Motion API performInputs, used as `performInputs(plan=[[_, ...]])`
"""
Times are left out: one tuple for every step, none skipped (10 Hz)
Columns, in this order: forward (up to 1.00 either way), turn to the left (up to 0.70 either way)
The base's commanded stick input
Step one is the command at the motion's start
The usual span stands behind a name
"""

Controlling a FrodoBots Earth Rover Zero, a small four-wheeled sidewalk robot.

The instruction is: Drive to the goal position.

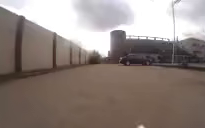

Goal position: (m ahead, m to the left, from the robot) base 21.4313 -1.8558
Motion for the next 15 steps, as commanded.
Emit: performInputs(plan=[[0.70, 0.00], [0.70, 0.00], [0.70, 0.00], [0.70, 0.00], [0.70, 0.00], [0.70, 0.00], [0.70, 0.00], [0.70, 0.00], [0.70, 0.00], [0.70, 0.00], [0.70, 0.00], [0.70, 0.00], [0.70, 0.00], [0.70, 0.00], [0.70, 0.00]])
